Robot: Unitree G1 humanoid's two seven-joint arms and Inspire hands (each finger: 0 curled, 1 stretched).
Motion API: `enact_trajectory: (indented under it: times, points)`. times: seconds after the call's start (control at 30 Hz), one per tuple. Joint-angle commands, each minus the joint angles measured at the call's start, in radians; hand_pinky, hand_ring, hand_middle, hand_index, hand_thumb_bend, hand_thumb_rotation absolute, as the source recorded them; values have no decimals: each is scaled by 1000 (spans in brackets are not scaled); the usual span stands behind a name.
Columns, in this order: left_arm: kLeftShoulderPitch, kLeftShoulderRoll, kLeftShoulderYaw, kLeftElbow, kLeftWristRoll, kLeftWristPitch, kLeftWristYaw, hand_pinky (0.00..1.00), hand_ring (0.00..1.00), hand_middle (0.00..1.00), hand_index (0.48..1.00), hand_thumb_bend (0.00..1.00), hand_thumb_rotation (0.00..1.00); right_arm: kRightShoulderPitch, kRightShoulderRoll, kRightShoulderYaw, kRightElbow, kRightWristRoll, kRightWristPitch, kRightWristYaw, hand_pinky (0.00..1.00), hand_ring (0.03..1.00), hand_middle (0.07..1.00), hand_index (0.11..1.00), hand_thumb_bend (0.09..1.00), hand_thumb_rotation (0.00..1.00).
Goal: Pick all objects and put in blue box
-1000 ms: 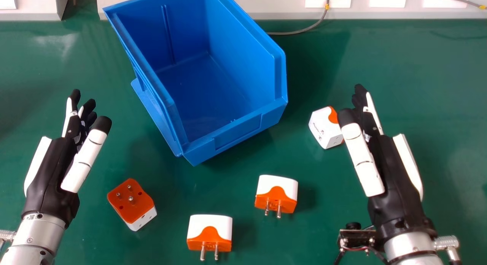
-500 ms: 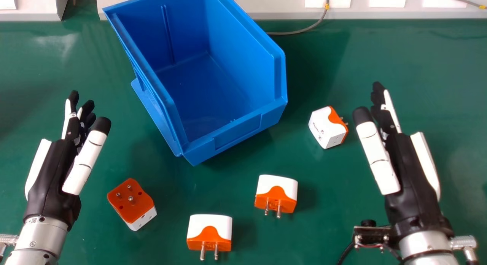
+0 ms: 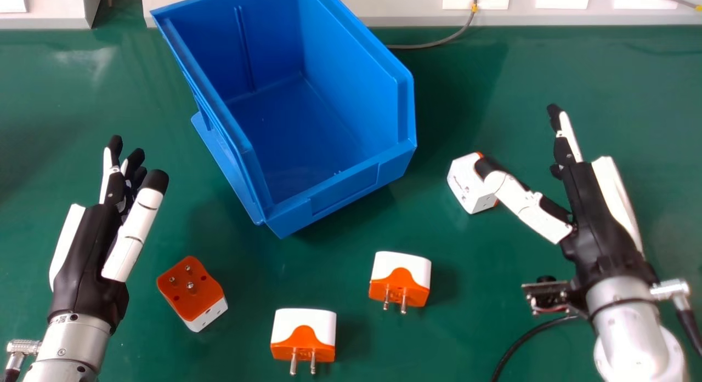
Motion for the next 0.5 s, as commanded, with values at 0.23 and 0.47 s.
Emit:
enact_trajectory:
  times: [0.23,0.47]
  points:
    - [-20,-2,-5,-11,0,-14,2,1000,1000,1000,1000,634,847,-170,-62,37,210,-54,-1,0,882,977,993,993,560,615]
    - [-20,-3,-3,-9,1,-29,5,1000,1000,1000,1000,660,865,-274,-73,86,333,-104,52,9,900,998,1000,1000,578,654]
